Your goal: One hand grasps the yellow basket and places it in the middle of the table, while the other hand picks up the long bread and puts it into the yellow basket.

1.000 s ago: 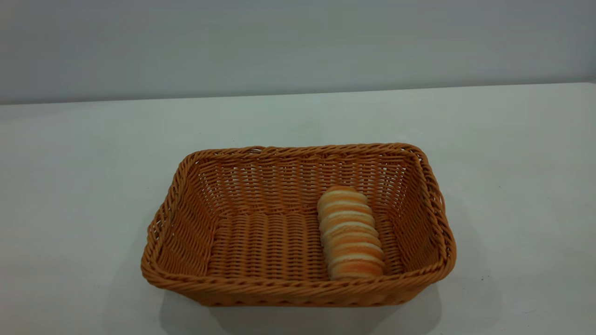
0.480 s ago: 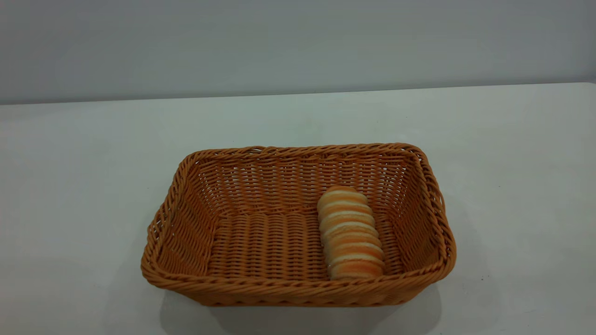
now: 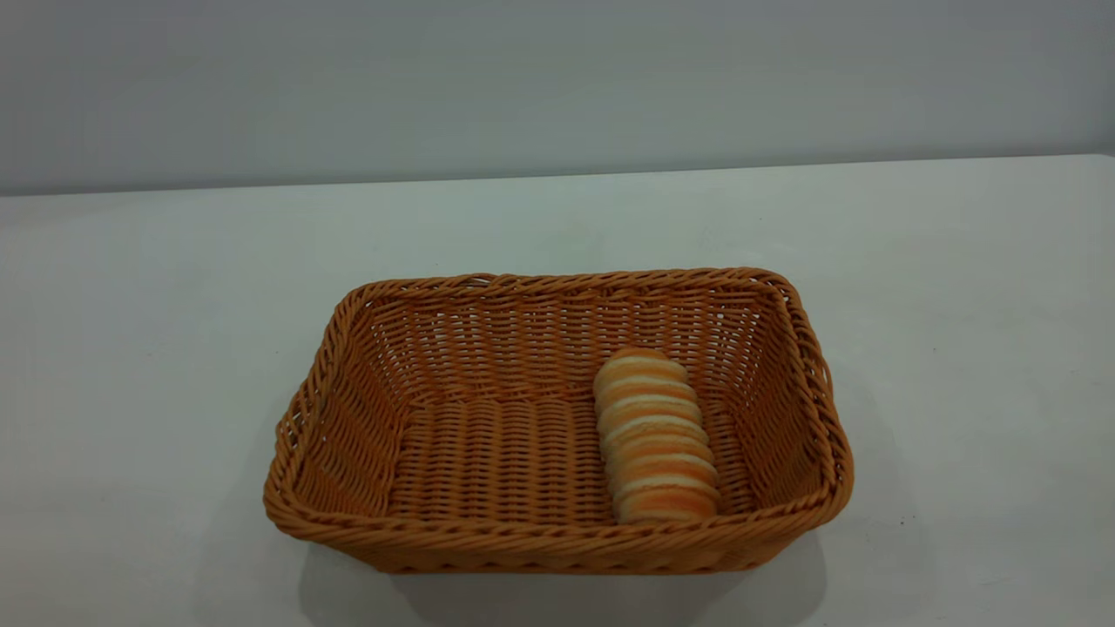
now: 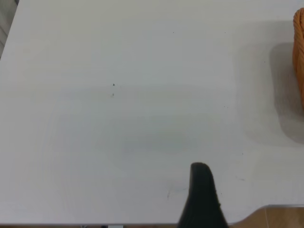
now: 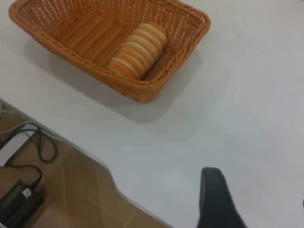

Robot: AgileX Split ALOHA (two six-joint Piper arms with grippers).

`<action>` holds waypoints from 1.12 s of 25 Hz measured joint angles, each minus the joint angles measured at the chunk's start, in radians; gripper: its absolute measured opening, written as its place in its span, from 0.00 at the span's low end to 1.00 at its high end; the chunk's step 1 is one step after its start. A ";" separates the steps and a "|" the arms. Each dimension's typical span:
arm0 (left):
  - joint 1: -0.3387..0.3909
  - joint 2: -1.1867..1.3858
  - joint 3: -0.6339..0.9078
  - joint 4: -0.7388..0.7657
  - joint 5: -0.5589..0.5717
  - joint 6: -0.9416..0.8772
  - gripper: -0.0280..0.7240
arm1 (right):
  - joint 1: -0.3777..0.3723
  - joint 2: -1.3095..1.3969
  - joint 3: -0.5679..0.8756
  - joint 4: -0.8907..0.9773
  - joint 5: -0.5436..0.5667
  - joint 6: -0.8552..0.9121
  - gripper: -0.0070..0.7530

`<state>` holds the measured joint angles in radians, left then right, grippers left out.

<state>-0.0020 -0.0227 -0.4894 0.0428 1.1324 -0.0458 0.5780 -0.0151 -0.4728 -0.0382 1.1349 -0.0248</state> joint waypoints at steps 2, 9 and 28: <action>0.000 0.000 0.000 0.000 0.000 0.000 0.83 | -0.001 0.000 0.000 0.000 0.000 0.000 0.63; 0.034 0.000 0.000 0.000 0.000 0.002 0.83 | -0.161 0.000 0.000 0.000 0.000 0.000 0.63; 0.018 0.000 0.000 0.000 0.000 0.002 0.83 | -0.531 0.000 0.000 0.000 0.000 0.001 0.63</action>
<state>0.0157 -0.0227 -0.4894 0.0428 1.1324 -0.0438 0.0469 -0.0151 -0.4728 -0.0382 1.1349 -0.0240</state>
